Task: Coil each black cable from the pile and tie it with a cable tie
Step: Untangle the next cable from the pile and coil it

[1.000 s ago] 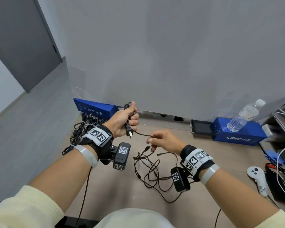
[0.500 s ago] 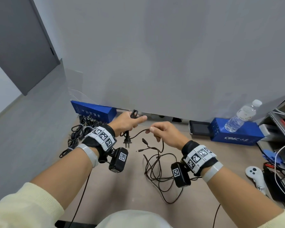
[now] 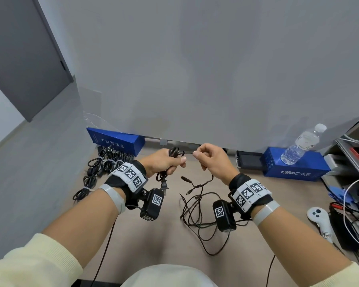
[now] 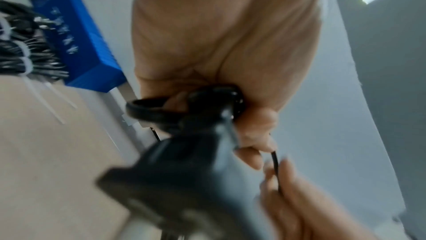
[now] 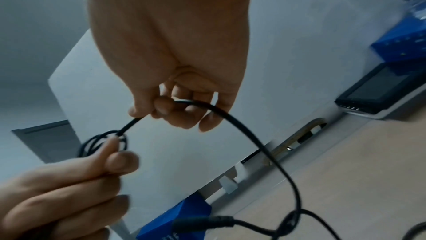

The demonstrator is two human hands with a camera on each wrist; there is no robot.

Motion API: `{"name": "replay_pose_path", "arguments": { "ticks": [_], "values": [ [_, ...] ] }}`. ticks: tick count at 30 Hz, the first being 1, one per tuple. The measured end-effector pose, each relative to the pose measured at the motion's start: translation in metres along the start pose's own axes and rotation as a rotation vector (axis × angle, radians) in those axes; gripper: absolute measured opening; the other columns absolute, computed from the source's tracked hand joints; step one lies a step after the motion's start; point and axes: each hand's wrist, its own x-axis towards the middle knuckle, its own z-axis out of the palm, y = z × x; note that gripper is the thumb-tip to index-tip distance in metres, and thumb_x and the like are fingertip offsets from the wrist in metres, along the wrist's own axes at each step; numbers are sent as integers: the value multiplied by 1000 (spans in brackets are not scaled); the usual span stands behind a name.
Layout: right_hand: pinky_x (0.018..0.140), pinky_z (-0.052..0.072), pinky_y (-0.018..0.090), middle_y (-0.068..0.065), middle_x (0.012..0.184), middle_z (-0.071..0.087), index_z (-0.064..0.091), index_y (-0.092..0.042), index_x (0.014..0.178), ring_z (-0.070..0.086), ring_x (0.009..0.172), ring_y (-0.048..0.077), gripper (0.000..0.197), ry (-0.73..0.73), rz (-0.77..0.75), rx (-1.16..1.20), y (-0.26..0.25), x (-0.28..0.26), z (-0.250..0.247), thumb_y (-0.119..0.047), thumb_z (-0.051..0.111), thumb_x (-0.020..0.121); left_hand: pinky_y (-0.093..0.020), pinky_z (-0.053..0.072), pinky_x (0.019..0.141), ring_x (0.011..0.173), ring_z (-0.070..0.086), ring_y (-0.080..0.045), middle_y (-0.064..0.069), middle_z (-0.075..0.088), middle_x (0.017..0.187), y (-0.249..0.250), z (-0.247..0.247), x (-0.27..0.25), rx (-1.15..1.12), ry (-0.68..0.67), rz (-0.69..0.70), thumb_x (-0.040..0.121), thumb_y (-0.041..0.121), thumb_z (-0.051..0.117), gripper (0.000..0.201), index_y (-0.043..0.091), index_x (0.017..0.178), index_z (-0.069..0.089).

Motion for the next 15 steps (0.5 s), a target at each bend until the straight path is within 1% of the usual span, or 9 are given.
{"name": "replay_pose_path", "arguments": {
  "ticks": [3,5,6,7,8,10,12,13,15],
  "values": [
    [58,42,15,-7,62,56,68,-9,87,51,54,4,20,-11,-8,-83,12,-4,-17,-24,62,98,-26,40,60,49,43,-12,2,42,49,-3,-15,-3,-176,86,18,106,28,46,30,9,90,63],
    [60,42,10,-10,69,61,70,-9,87,54,58,-4,23,-50,33,-178,27,-8,-26,-25,59,100,-28,44,64,57,56,-17,3,42,46,-3,-25,-3,-280,155,43,106,29,44,31,11,88,62],
    [63,43,10,-9,72,63,70,-10,86,56,61,-7,24,-75,66,-208,35,-9,-28,-25,58,100,-30,46,67,63,63,-20,2,42,46,-3,-28,-3,-340,188,49,107,30,44,31,12,88,62],
    [68,44,12,-7,75,66,69,-11,86,58,65,-7,23,-93,98,-215,41,-10,-30,-24,57,101,-32,48,69,66,65,-22,2,42,46,-3,-30,-2,-410,223,42,106,32,45,31,13,87,62],
    [74,46,17,-3,78,69,69,-12,85,61,69,-3,23,-99,124,-207,47,-11,-30,-23,57,101,-33,50,67,61,63,-22,2,41,47,-2,-31,-2,-478,254,26,106,33,46,32,14,87,63],
    [78,46,22,4,85,73,68,-9,88,66,77,6,22,-98,147,-184,47,-13,-27,-21,55,102,-30,46,57,49,50,-17,3,40,50,-1,-27,-1,-553,275,-15,104,36,48,32,13,87,62],
    [75,47,18,10,90,74,68,-5,95,67,83,12,20,-110,118,-160,37,-14,-21,-19,55,101,-27,39,52,44,41,-13,5,38,51,-3,-19,1,-549,287,-53,104,39,49,33,14,86,60],
    [74,47,14,11,92,74,67,-4,97,67,84,13,18,-121,92,-143,31,-15,-18,-17,55,101,-26,37,51,43,39,-12,5,38,51,-5,-16,2,-557,305,-73,104,39,49,33,14,85,58],
    [73,46,7,11,91,72,67,-7,99,64,84,12,14,-142,54,-107,19,-15,-13,-13,54,100,-25,35,50,42,37,-10,6,38,51,-8,-10,6,-587,343,-110,104,39,50,32,14,84,58]
  ]
}}
